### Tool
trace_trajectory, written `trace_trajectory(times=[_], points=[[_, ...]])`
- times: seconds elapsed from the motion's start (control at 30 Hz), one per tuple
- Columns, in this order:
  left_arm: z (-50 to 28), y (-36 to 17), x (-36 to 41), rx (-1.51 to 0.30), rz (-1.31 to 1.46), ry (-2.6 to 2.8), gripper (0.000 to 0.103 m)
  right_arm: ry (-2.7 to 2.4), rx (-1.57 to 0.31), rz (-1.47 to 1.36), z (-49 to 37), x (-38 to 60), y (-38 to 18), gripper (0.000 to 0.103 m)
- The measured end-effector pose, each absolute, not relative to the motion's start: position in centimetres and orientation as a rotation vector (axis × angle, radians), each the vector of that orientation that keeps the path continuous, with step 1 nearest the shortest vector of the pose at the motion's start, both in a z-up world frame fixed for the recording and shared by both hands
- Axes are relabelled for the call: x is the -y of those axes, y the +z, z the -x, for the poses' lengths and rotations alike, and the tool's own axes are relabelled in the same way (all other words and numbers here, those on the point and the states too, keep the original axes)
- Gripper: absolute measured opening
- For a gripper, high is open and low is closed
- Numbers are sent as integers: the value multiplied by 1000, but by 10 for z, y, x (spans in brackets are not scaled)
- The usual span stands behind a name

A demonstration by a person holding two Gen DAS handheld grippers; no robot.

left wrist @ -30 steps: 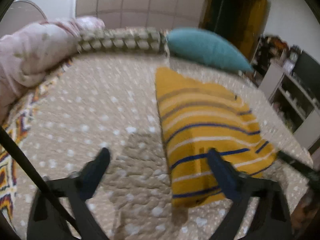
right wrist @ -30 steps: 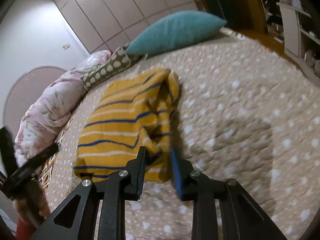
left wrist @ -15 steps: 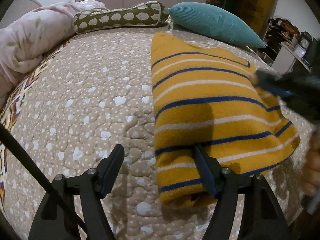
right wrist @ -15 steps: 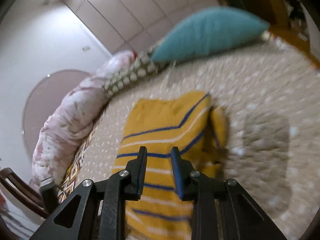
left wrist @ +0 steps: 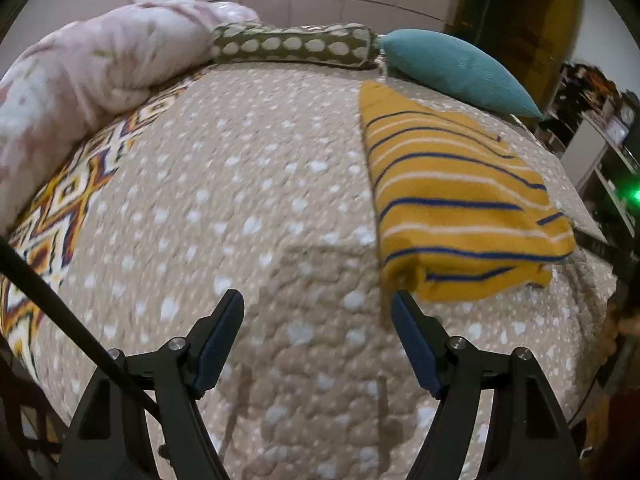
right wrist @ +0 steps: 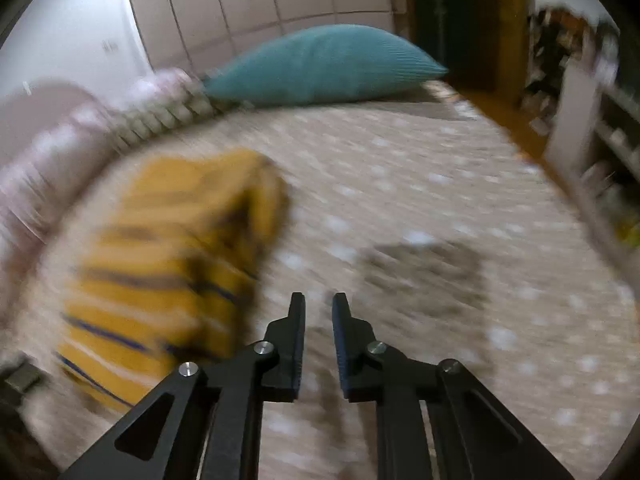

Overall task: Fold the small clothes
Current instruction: 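Fold the held edge over the sweater with the right gripper, then open the right gripper and withdraw from the folded sweater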

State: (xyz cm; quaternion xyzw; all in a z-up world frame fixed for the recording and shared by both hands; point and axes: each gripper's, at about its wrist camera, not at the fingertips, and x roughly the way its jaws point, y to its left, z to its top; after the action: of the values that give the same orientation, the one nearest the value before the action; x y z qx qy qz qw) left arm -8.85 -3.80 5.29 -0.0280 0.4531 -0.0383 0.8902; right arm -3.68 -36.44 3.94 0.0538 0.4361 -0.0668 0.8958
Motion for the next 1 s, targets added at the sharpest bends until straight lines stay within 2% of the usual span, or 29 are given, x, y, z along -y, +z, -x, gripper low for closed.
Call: trace_trajectory(times=[0.07,0.1,0.13,0.23,0.3,0.57,0.67,0.73,0.77,0.8,0.9,1.0], points=[[95,48,32,-965,63,-54,75,-238,-922,-55,41,373,25,47],[98,46,31,-972,72,-56,75,-273,-925,-59,41,381,18,56],[101,46,29,-975,85,-61,75,-288,-929,-83,40,390,13,71],[114,52,27,-960,100,-73,75,-321,-939,-167,37,406,13,86],[121,58,27,-946,92,-82,75,-286,-940,-176,30,405,9,102],[147,84,19,-880,65,-92,75,-293,-951,-131,23,400,6,103],[164,100,18,-769,-15,-7,82,-292,-950,-135,24,401,6,103],[180,114,23,-650,-92,75,92,-292,-950,-133,26,398,6,103],[189,121,26,-592,-122,104,101,-292,-949,-134,26,398,6,103],[198,130,29,-536,-145,119,103,-292,-950,-134,26,398,6,103],[212,148,37,-452,-181,117,103,-292,-950,-134,26,398,6,103],[207,160,43,-487,-153,32,103,-292,-950,-134,26,398,6,103]])
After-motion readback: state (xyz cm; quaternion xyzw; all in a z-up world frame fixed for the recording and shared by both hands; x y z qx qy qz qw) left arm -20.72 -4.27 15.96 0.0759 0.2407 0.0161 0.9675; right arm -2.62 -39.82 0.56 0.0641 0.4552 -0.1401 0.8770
